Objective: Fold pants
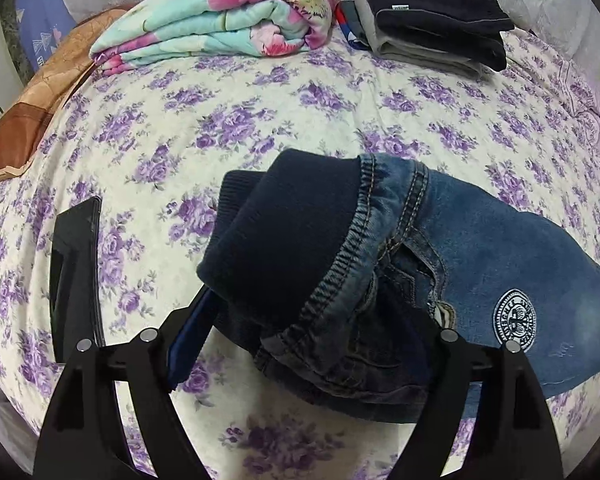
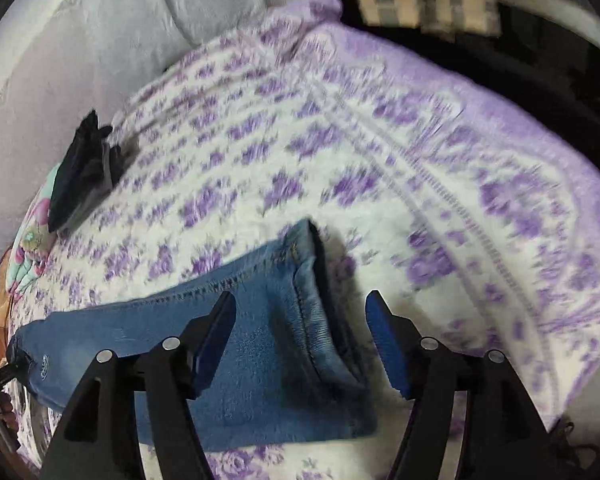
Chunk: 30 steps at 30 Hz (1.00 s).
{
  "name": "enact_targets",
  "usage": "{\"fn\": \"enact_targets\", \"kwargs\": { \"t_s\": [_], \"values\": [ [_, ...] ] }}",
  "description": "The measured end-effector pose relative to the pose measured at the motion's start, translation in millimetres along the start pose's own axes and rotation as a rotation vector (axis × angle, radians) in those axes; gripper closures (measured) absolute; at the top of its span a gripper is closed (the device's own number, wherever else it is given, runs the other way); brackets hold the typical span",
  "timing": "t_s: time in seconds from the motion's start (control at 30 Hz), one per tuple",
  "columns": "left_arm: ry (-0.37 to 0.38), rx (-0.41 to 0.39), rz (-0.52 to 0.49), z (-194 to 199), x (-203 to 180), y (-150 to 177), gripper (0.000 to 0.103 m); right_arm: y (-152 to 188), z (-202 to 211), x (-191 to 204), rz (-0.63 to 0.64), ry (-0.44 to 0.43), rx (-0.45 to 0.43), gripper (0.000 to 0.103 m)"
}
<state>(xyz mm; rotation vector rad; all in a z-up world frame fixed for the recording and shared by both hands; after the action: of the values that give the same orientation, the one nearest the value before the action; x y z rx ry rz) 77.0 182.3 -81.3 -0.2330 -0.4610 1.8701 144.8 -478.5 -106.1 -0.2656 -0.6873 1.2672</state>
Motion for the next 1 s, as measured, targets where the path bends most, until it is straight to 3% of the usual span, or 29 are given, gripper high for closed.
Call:
{"fn": "enact_targets", "kwargs": {
  "t_s": [0.13,0.23,0.33,0.43,0.5,0.53,0.6,0.73,0.8,0.87,1.0],
  "values": [
    [-0.069,-0.014,-0.054,2,-1,5,0.023,10,-23,-10,-0.018,0.077,0.072,0.038],
    [-0.082,-0.031,-0.064,17,2,8,0.024,5,-8,-2,-0.008,0.090,0.013,0.036],
    [-0.095,-0.115,-0.099,50,1,12,0.023,-12,16,38,0.111,0.013,-0.109,0.036],
    [-0.091,-0.212,-0.110,78,-10,8,0.018,-26,12,93,0.233,-0.121,-0.132,0.036],
    [-0.020,-0.247,-0.129,85,-30,1,0.015,-27,-9,152,0.350,-0.236,-0.090,0.042],
    [-0.002,-0.251,-0.146,84,-43,-4,0.015,-23,-20,182,0.402,-0.301,-0.059,0.052],
    [0.016,-0.266,-0.189,75,-73,-16,0.015,-11,-50,247,0.510,-0.448,0.038,0.055],
    [0.033,-0.224,-0.209,39,-124,-43,0.015,22,-99,334,0.614,-0.518,0.203,0.060],
    [-0.014,-0.193,-0.194,18,-136,-52,0.015,46,-116,355,0.655,-0.512,0.286,0.065],
    [-0.031,-0.151,-0.207,2,-140,-51,0.016,66,-119,358,0.718,-0.493,0.312,0.066],
    [-0.061,-0.143,-0.307,-12,-142,-23,0.015,87,-107,344,0.785,-0.563,0.375,0.066]
  ]
}}
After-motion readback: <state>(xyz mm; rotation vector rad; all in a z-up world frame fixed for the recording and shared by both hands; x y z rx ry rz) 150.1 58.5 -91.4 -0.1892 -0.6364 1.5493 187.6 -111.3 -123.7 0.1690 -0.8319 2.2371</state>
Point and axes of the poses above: each gripper's, at about its wrist camera, not at the fingertips, and z roughly against the way its jaws point, x to its left, y to its underside, the point moved 3 cm from there along -z, roughly the way its jaws point, and after that the axes turned 3 degrees about -y, right-handed, at the moved point
